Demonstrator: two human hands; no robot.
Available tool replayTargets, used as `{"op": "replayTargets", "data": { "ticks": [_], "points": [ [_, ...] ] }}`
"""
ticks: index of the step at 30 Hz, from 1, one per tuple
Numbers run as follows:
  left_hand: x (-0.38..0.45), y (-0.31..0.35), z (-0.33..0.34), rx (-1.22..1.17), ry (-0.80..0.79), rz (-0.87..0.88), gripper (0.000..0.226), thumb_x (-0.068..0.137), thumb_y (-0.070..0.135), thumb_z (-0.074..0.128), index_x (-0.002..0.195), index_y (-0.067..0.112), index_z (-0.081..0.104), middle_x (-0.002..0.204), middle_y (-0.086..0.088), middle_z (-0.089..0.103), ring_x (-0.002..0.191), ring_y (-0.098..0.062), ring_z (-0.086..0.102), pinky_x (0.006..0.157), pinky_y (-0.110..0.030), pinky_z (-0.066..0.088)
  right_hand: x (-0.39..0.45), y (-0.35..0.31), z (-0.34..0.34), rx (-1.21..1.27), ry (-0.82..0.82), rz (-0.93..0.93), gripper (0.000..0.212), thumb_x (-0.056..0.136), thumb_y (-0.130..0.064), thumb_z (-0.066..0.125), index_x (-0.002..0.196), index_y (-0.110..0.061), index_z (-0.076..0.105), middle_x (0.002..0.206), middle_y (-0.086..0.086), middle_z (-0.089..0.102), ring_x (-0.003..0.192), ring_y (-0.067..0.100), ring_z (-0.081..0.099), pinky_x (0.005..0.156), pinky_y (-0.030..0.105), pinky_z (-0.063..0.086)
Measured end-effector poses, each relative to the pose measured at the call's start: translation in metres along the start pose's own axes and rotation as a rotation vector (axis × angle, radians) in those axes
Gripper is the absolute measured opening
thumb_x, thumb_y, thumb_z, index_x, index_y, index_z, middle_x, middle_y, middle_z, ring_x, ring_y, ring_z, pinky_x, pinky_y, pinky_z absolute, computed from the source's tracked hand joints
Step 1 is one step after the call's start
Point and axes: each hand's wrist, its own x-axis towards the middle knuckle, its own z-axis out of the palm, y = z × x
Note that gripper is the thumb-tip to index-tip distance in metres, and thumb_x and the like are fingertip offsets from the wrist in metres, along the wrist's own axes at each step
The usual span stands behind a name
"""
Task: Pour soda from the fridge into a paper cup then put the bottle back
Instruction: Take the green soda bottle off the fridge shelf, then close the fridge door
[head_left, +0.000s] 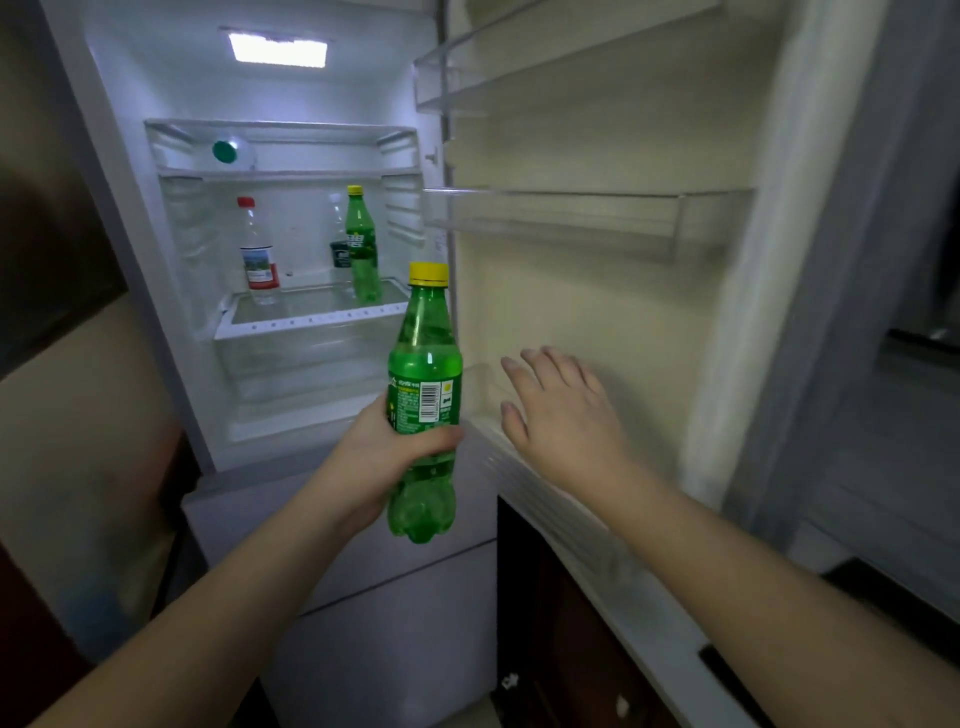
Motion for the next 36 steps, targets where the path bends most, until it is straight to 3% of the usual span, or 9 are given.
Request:
{"op": "replayTargets", "data": {
  "ticks": [6, 10, 14, 18, 24, 29, 33, 36],
  "points": [
    [-0.048, 0.001, 0.067, -0.026, -0.084, 0.002, 0.069, 0.046, 0.024, 0.086, 0.107, 0.002, 0.064, 0.089, -0.009, 0.071, 0.081, -0.020, 0.067, 0.072, -0.029, 0.057, -0.075, 0.047, -0.034, 0.015, 0.024, -0.021, 0.052, 0.088, -0.038, 0.039, 0.129, -0.011, 0.056, 0.127, 0.010, 0.058, 0.121, 0.030, 0.049, 0.104, 0.040, 0.027],
    [-0.072, -0.002, 0.120, -0.044, -0.147, -0.014, 0.064, 0.052, 0.020, 0.085, 0.108, -0.001, 0.062, 0.089, -0.010, 0.069, 0.081, -0.020, 0.066, 0.070, -0.026, 0.056, -0.116, 0.079, -0.057, 0.062, 0.043, -0.030, 0.049, 0.088, -0.038, 0.042, 0.127, -0.012, 0.057, 0.125, 0.009, 0.059, 0.120, 0.027, 0.050, 0.101, 0.035, 0.028],
    [-0.088, -0.006, 0.166, -0.053, -0.184, -0.026, 0.060, 0.049, 0.025, 0.084, 0.102, 0.005, 0.065, 0.087, -0.008, 0.072, 0.081, -0.019, 0.068, 0.071, -0.027, 0.057, -0.149, 0.112, -0.074, 0.119, 0.043, -0.031, 0.048, 0.089, -0.037, 0.039, 0.125, -0.012, 0.058, 0.124, 0.007, 0.058, 0.120, 0.025, 0.049, 0.100, 0.038, 0.037],
    [-0.097, -0.006, 0.198, -0.046, -0.171, -0.031, 0.070, 0.045, 0.026, 0.085, 0.108, 0.004, 0.063, 0.090, -0.006, 0.073, 0.083, -0.019, 0.069, 0.073, -0.028, 0.058, -0.174, 0.149, -0.087, 0.158, 0.117, 0.032, 0.041, 0.092, -0.036, 0.042, 0.121, -0.013, 0.059, 0.121, 0.006, 0.056, 0.116, 0.024, 0.048, 0.096, 0.037, 0.035],
    [-0.102, -0.003, 0.229, -0.049, -0.166, -0.040, 0.067, 0.045, 0.026, 0.085, 0.106, 0.008, 0.064, 0.093, -0.008, 0.071, 0.085, -0.020, 0.068, 0.078, -0.032, 0.057, -0.185, 0.185, -0.083, 0.130, 0.067, 0.156, 0.043, 0.096, -0.039, 0.040, 0.131, -0.017, 0.051, 0.139, 0.012, 0.044, 0.129, 0.029, 0.039, 0.106, 0.047, 0.031],
    [-0.102, 0.002, 0.242, -0.036, -0.156, -0.039, 0.042, 0.060, 0.011, 0.078, 0.100, 0.011, 0.065, 0.087, -0.004, 0.072, 0.082, -0.019, 0.068, 0.076, -0.031, 0.057, -0.174, 0.194, -0.071, 0.193, -0.031, 0.214, 0.048, 0.098, -0.043, 0.036, 0.141, -0.022, 0.039, 0.154, 0.019, 0.024, 0.140, 0.033, 0.026, 0.115, 0.048, 0.021],
    [-0.104, 0.002, 0.241, -0.029, -0.125, -0.052, 0.045, 0.059, 0.012, 0.078, 0.102, 0.010, 0.065, 0.090, -0.008, 0.071, 0.083, -0.019, 0.068, 0.076, -0.030, 0.057, -0.169, 0.187, -0.064, 0.344, -0.091, 0.205, 0.048, 0.099, -0.042, 0.036, 0.142, -0.020, 0.037, 0.154, 0.021, 0.022, 0.140, 0.035, 0.025, 0.115, 0.045, 0.018],
    [-0.107, 0.001, 0.230, -0.011, -0.109, -0.061, 0.046, 0.059, 0.011, 0.079, 0.103, 0.009, 0.065, 0.091, -0.009, 0.071, 0.084, -0.021, 0.068, 0.075, -0.031, 0.058, -0.171, 0.180, -0.060, 0.429, -0.037, 0.216, 0.044, 0.100, -0.040, 0.037, 0.139, -0.021, 0.040, 0.153, 0.019, 0.025, 0.141, 0.032, 0.025, 0.114, 0.043, 0.019]
  ]
}}
